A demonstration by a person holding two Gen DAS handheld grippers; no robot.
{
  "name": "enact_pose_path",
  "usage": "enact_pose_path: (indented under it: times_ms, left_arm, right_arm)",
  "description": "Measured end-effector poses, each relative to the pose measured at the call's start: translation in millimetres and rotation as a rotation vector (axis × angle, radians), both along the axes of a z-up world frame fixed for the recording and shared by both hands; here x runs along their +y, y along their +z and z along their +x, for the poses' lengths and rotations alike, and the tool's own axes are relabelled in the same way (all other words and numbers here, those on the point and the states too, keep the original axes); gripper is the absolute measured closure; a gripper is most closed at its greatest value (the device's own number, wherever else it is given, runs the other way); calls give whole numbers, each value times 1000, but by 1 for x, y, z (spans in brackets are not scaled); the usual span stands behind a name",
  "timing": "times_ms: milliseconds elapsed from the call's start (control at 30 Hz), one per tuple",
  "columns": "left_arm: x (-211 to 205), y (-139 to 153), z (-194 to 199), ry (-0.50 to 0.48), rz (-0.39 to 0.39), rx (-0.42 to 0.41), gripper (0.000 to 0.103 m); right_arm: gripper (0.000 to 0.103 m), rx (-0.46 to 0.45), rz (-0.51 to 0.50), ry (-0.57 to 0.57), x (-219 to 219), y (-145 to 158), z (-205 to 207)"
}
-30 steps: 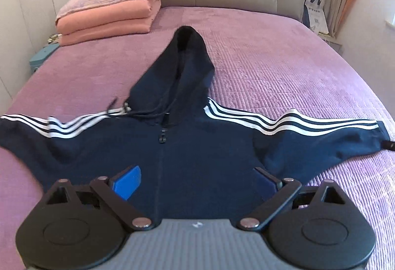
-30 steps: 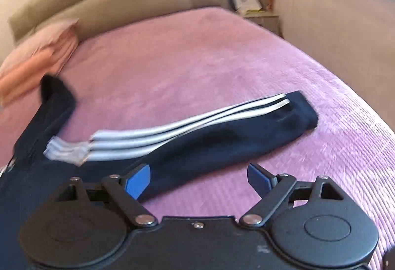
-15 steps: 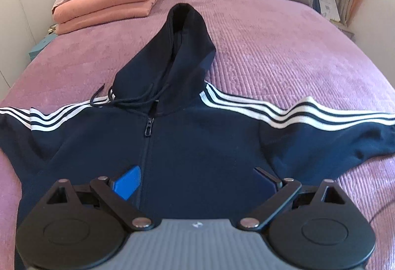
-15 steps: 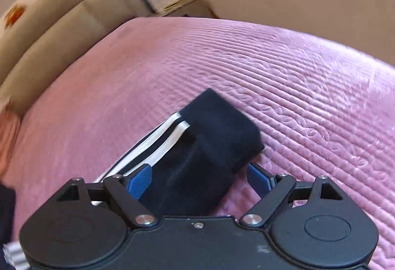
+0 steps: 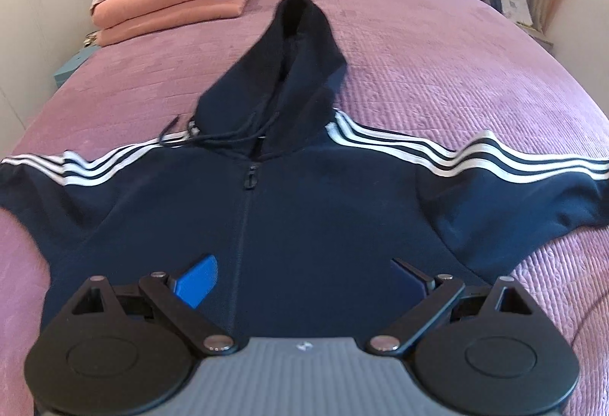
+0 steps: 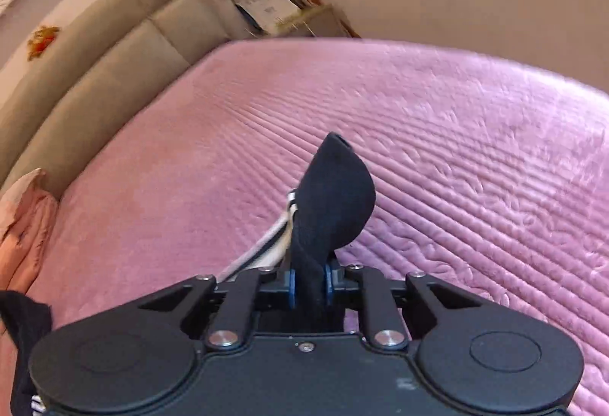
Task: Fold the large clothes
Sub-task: 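Fold the held sleeve across the hoodie body and open the right tool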
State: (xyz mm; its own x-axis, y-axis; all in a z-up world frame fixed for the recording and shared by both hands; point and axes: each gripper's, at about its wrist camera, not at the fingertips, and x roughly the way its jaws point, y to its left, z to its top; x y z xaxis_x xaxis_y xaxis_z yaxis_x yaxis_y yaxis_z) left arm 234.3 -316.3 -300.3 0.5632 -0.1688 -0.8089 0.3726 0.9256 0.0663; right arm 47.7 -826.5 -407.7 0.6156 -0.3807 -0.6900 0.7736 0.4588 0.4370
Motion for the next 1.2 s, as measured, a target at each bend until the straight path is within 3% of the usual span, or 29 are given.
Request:
enact_pose_path:
  times_ms: [267, 400, 533, 633, 833, 900, 933, 967, 1000, 1100, 1200]
  left_arm:
    - [91, 25, 9, 107, -66, -60, 13]
    - [154, 37, 21, 143, -102, -80, 12]
    - [209, 47, 40, 154, -97, -85, 12]
    - [249, 54, 54, 130, -77, -111, 12]
    - [309, 53, 82, 83, -65, -123, 11]
    - [323, 46, 94, 74, -67, -117, 11]
    - [328, 42, 101, 70, -73, -111, 11]
    - [333, 37, 107, 66, -82, -101, 11]
    - [336, 30, 114, 60, -94, -88, 11]
    - [338, 11, 132, 32, -147, -43, 11]
    - [331, -6, 153, 3, -211, -4, 11]
  right_arm:
    - [85, -67, -282, 146, 129, 121, 24]
    - [85, -126, -367, 270, 235, 175, 65]
    - [85, -159, -398, 404, 348, 197, 119]
    - [85, -166, -395, 488, 434, 198, 164]
    - [85, -171, -315, 649, 589, 169, 248]
    - [75, -159, -275, 719, 630, 153, 271]
    - [65, -147, -241, 758, 649, 141, 282]
    - [32, -123, -204, 814, 665, 128, 290]
    - [26, -88, -181, 863, 676, 119, 294]
    - [27, -12, -223, 940, 688, 104, 283]
    - [27, 74, -262, 917, 668, 95, 251]
